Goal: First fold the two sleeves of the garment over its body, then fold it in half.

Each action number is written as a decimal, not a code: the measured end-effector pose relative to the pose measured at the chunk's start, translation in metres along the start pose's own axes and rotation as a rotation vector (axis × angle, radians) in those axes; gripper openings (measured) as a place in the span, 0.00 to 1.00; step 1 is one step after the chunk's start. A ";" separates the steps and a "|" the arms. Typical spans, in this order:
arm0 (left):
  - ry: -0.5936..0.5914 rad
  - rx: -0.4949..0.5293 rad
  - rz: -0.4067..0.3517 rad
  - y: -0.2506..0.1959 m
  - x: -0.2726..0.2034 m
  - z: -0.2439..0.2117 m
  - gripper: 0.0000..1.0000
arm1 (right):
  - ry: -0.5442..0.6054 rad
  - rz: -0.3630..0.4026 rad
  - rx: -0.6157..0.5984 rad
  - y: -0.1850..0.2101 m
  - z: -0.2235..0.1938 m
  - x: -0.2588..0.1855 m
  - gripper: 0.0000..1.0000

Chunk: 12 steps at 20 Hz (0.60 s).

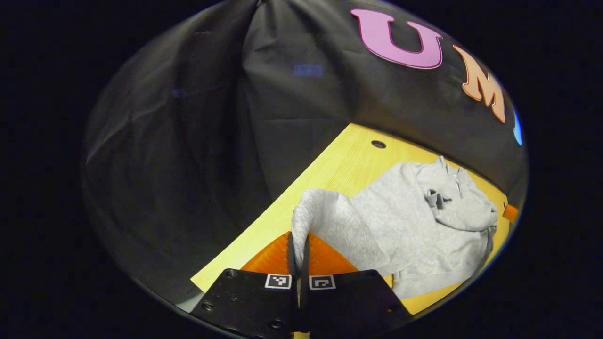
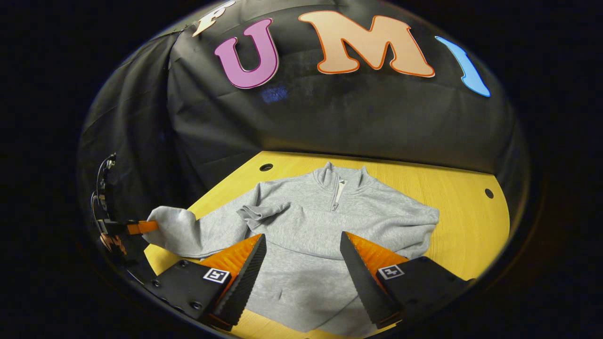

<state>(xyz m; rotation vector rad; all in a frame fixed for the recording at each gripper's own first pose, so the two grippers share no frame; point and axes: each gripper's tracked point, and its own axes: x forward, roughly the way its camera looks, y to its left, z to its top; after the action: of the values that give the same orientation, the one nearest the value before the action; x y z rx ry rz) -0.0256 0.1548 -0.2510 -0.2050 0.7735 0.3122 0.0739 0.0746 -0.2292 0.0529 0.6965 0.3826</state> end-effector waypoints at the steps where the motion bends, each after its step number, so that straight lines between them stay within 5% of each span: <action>1: -0.012 0.011 -0.009 -0.006 0.002 0.008 0.00 | -0.006 -0.008 -0.007 -0.003 -0.002 -0.004 0.98; 12: -0.073 0.170 -0.193 -0.120 0.011 0.074 0.00 | -0.020 -0.124 0.044 -0.057 -0.031 -0.054 0.98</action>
<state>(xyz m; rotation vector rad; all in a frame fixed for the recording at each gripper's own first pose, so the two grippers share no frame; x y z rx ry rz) 0.0717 0.0665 -0.1986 -0.1061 0.6987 0.0701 0.0348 0.0001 -0.2297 0.0544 0.6849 0.2473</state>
